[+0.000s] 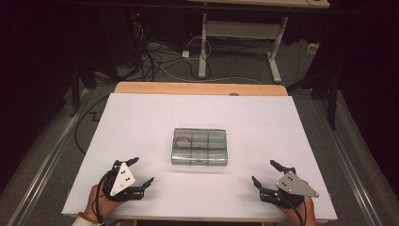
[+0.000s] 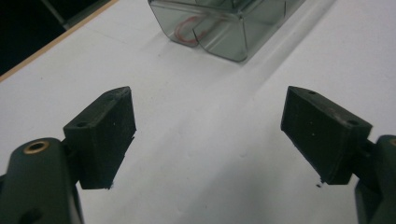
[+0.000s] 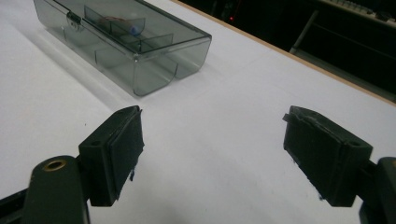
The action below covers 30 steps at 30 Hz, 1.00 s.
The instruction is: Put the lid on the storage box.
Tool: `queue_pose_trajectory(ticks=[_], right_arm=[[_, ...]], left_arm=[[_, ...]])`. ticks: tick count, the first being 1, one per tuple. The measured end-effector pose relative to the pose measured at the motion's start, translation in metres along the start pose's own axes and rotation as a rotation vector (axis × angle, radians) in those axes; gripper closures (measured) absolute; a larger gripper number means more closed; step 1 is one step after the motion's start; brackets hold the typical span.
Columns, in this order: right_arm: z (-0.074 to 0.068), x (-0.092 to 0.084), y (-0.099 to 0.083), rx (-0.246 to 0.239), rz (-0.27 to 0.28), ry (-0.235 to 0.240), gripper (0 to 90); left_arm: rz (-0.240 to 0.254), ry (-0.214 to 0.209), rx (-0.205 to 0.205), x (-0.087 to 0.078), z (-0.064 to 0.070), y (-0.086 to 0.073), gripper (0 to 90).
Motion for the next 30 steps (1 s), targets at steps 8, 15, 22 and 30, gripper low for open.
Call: queue_pose_trajectory(ticks=[8,15,22,30], right_arm=[[-0.0005,-0.0028,-0.0007,-0.006,-0.002,0.003,19.1],[-0.0044,-0.0038,0.0035,-0.017,0.007,0.008,19.1],[-0.0028,-0.0020,0.0045,-0.006,0.010,0.012,19.2],[0.0005,-0.0034,0.0035,0.006,0.025,-0.005,20.4]], left_arm=[[0.005,-0.005,-0.007,-0.0055,-0.0023,-0.0030,17.2],[0.014,-0.011,-0.007,-0.0058,-0.0029,-0.0012,17.2],[0.002,-0.005,-0.006,-0.0057,-0.0032,-0.0029,17.2],[-0.004,0.004,-0.018,-0.0033,-0.0056,-0.0021,17.1]])
Point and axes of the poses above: each handheld gripper's, and its own axes: x roughly forward along the jaws, y roughly out of its top, z roughly to its right, the point moved 7 cm from there along x, roughly forward along the jaws, and after that the axes turned 15 degrees about -x, right-handed, at the moved point
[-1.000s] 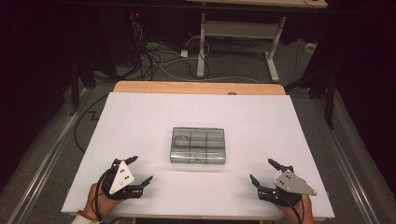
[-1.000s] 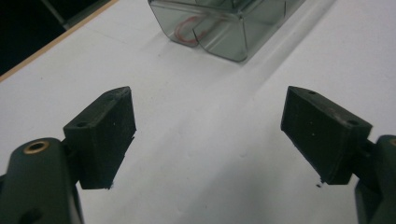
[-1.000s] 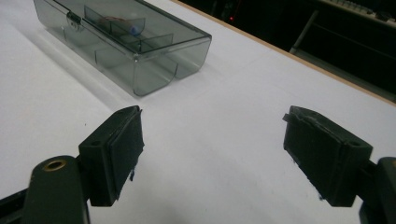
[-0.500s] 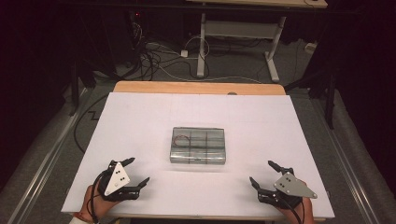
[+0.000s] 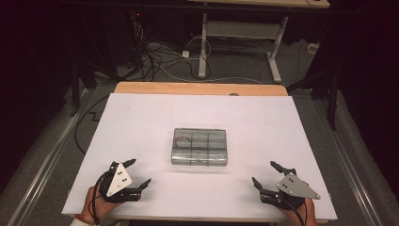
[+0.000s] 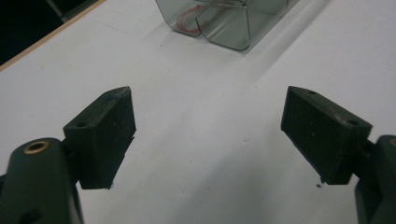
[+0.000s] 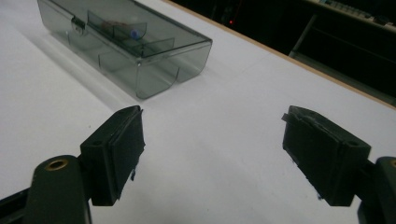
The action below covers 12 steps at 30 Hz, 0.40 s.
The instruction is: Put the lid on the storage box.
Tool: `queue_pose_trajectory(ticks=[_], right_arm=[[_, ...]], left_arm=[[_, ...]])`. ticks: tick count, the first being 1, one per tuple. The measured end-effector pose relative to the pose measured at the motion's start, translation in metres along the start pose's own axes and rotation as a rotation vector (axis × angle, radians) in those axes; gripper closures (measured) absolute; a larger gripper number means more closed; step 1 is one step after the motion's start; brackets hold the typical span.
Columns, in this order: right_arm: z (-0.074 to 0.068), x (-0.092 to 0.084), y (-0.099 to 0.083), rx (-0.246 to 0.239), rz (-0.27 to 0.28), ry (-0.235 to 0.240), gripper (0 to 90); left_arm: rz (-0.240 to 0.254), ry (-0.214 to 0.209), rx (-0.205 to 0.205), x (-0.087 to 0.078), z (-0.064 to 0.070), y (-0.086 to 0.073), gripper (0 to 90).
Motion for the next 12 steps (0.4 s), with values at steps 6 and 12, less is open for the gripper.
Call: queue_pose_trajectory(ticks=[6,12], right_arm=[[-0.0009,0.0033,-0.0037,-0.011,-0.019,0.006,19.7],[0.0010,0.0018,-0.0033,0.002,-0.010,-0.007,19.6]], left_arm=[[-0.005,0.005,-0.012,0.0016,-0.0010,0.0006,17.2],[-0.003,0.006,-0.013,0.0024,-0.0014,0.0017,17.2]])
Point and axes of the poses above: each handheld gripper's, and its own axes: x roughly forward along the jaws, y roughly out of its top, z roughly to its right, the point moved 7 cm from there along x, roughly forward along the jaws, and after that the axes turned 15 degrees about -x, right-handed, at the moved point
